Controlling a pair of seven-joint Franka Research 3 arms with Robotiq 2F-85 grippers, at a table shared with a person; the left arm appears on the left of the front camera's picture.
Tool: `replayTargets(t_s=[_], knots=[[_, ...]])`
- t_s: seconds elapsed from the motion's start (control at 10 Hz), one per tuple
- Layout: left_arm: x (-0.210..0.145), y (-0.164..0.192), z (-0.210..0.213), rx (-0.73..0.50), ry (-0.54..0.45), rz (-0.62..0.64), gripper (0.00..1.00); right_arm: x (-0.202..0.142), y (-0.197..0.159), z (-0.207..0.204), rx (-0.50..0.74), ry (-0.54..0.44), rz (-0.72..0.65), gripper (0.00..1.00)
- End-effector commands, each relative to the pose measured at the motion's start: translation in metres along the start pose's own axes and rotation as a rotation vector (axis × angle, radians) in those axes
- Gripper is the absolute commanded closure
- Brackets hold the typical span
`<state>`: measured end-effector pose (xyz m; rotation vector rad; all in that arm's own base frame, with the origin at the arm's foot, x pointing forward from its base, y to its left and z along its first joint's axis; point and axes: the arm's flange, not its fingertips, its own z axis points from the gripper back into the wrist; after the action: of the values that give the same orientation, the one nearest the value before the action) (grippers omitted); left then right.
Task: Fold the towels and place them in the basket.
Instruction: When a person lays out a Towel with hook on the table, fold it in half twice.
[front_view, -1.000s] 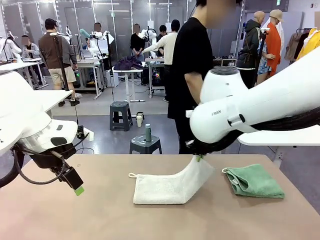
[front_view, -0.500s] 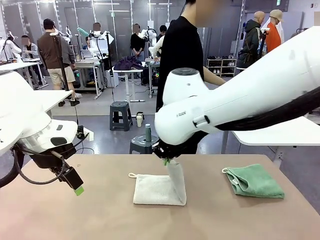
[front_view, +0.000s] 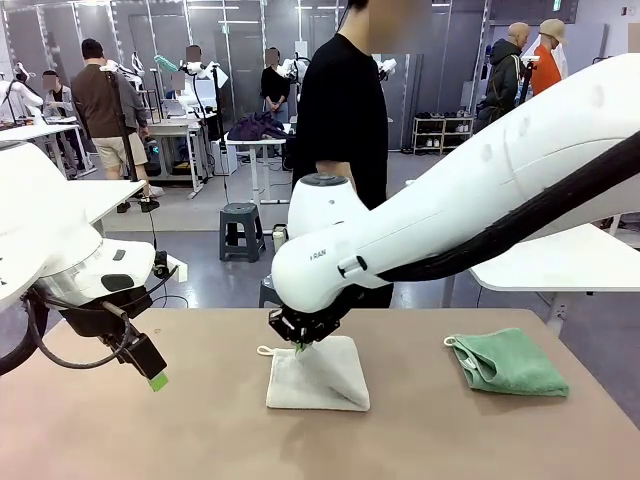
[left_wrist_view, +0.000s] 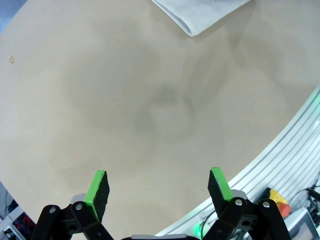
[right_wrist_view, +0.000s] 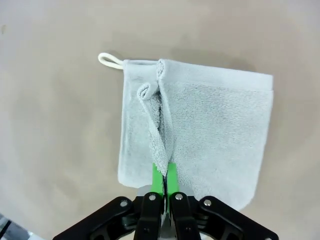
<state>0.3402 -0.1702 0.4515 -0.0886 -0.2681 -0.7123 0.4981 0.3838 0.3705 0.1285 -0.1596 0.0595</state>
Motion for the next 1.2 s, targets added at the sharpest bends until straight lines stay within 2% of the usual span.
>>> replayTargets(t_s=[0.0, 0.2, 0.3, 0.4, 0.5, 0.6, 0.8, 0.9, 1.0, 1.1], knots=[[0.001, 0.000, -0.001, 0.011, 0.000, 0.001, 0.00, 0.008, 0.016, -0.013, -0.017, -0.005, -0.053, 1.00], [0.001, 0.000, -0.001, 0.011, 0.000, 0.001, 0.00, 0.010, 0.021, -0.025, -0.003, 0.007, -0.066, 0.79], [0.001, 0.000, -0.001, 0.011, 0.000, 0.001, 0.00, 0.012, 0.022, -0.028, 0.000, -0.012, -0.079, 0.48], [0.001, 0.000, -0.001, 0.011, 0.000, 0.001, 0.00, 0.011, 0.022, -0.026, 0.007, -0.017, -0.080, 0.35], [0.001, 0.000, -0.001, 0.011, 0.000, 0.001, 0.00, 0.010, 0.021, -0.023, 0.020, -0.025, -0.086, 0.04], [0.001, 0.000, -0.001, 0.011, 0.000, 0.001, 0.00, 0.009, 0.019, -0.019, 0.035, -0.030, -0.095, 0.00], [0.001, 0.000, -0.001, 0.011, 0.000, 0.001, 0.00, 0.007, 0.009, -0.014, 0.045, -0.045, -0.123, 0.00], [0.001, 0.000, -0.001, 0.011, 0.000, 0.001, 0.00, 0.004, 0.004, -0.009, 0.063, -0.046, -0.132, 0.11], [0.001, 0.000, -0.001, 0.011, 0.000, 0.001, 0.00, 0.001, -0.004, -0.003, 0.068, -0.058, -0.132, 0.02], [0.001, 0.000, -0.001, 0.011, 0.000, 0.001, 0.00, -0.001, -0.019, 0.008, 0.087, -0.068, -0.142, 0.00]])
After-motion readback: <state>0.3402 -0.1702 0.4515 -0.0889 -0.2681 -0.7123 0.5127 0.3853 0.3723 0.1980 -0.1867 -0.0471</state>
